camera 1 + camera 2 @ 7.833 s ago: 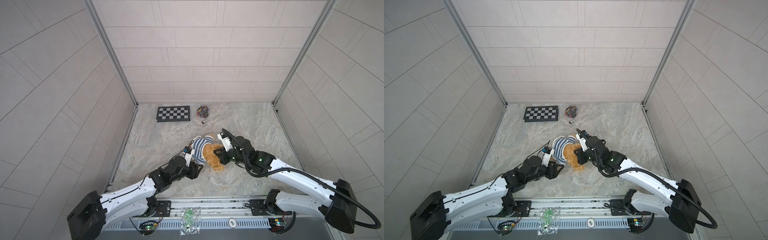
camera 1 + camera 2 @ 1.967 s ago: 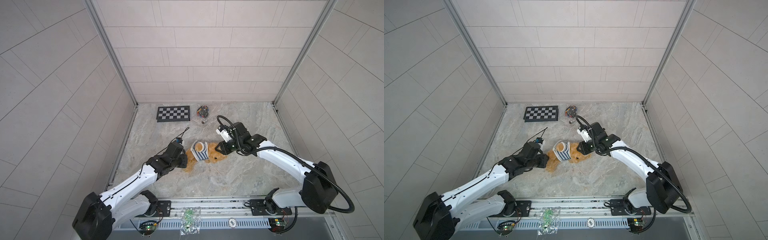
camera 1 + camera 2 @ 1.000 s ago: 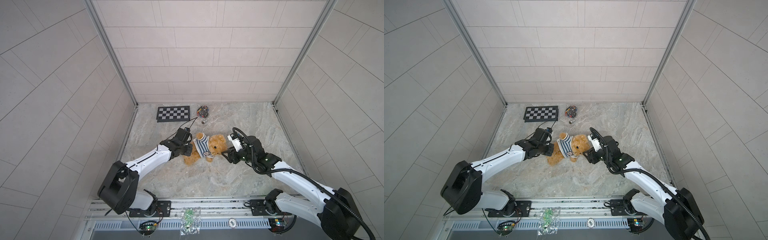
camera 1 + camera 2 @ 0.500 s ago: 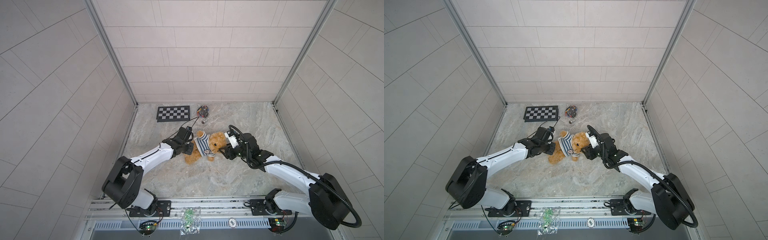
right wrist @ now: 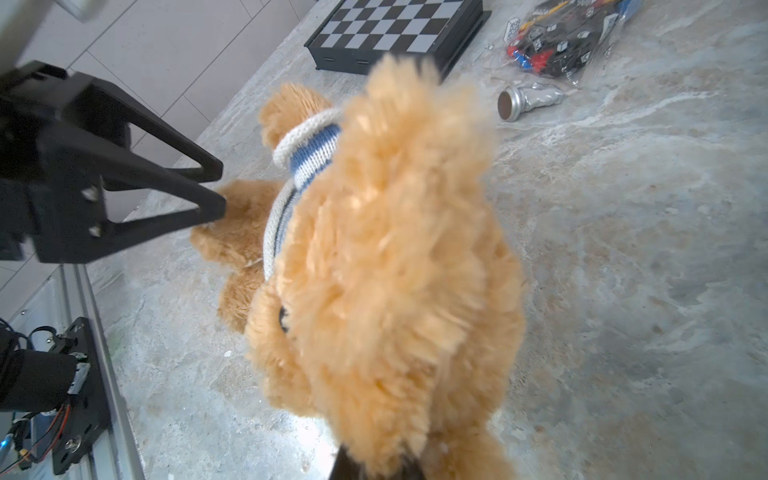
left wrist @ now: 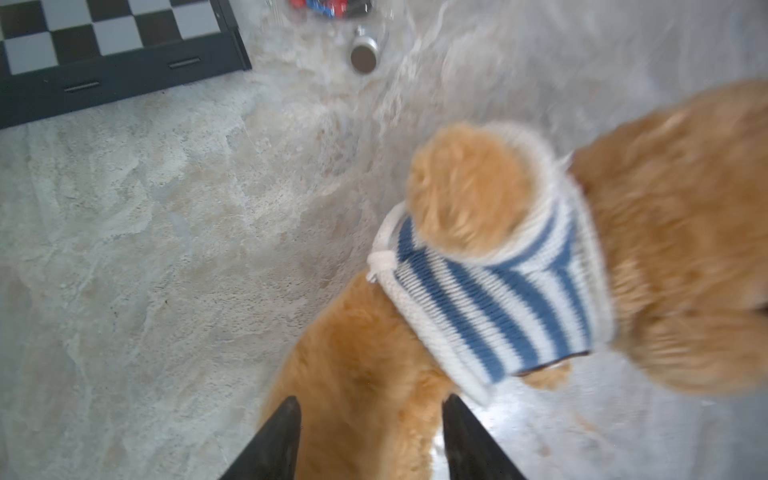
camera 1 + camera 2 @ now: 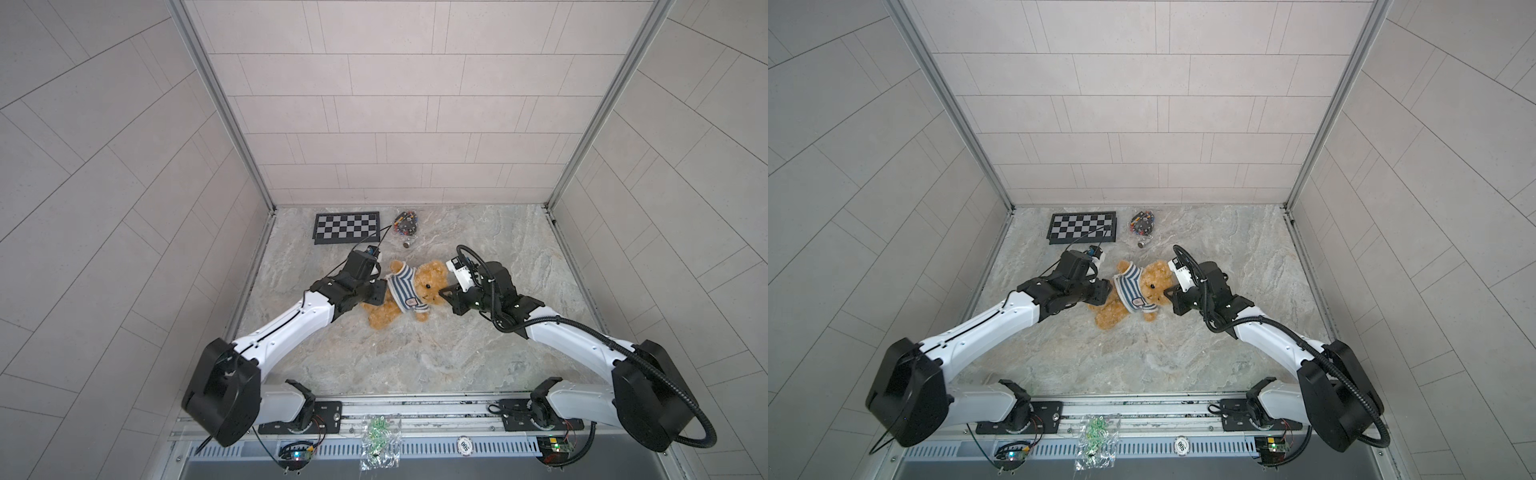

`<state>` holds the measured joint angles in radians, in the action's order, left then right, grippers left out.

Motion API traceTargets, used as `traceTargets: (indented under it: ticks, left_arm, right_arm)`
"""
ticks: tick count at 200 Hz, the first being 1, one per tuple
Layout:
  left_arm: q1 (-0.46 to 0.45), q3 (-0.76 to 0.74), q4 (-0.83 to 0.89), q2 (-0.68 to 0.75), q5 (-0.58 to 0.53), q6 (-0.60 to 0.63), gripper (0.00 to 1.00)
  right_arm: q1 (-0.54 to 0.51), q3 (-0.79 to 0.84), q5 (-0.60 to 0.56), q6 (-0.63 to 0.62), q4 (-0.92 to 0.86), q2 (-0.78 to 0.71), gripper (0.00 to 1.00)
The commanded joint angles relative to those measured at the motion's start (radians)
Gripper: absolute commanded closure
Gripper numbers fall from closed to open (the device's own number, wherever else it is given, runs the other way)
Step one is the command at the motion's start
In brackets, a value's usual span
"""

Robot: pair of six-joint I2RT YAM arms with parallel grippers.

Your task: Dress the teddy bear

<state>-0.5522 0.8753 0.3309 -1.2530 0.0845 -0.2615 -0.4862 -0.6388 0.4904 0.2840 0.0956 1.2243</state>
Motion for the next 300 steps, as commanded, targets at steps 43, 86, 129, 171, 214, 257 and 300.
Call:
traceTargets:
  ticks: [43,86,129,171,214,257,300]
  left_arm:
    - [-0.051,-0.162,-0.184,0.126,0.18,-0.316,0.42]
    - [-0.082,-0.154,-0.223,0.006,0.171,-0.383,0.5]
    - [-0.096,-0.176,-0.228,-0.01,0.101,-0.421,0.56]
    - [-0.1,-0.255,-0.256,0.022,0.08,-0.463,0.62]
    - [-0.1,-0.255,-0.304,-0.014,0.103,-0.474,0.65]
    - [-0.1,-0.257,-0.307,-0.022,0.112,-0.473,0.84]
    - [-0.059,-0.259,-0.243,-0.003,0.094,-0.414,1.0]
  right_arm:
    - [-0.042,-0.006,0.101,0.082,-0.03,-0.087,1.0]
    - [-0.075,0.008,0.083,0.126,-0.014,-0.112,1.0]
    - [-0.088,0.013,0.064,0.144,0.016,-0.112,1.0]
    - [-0.091,0.014,0.06,0.149,0.019,-0.103,1.0]
    - [-0.097,0.012,0.06,0.156,0.034,-0.094,1.0]
    - [-0.102,0.01,0.051,0.155,0.023,-0.109,1.0]
    - [-0.103,0.003,0.037,0.154,-0.023,-0.141,1.0]
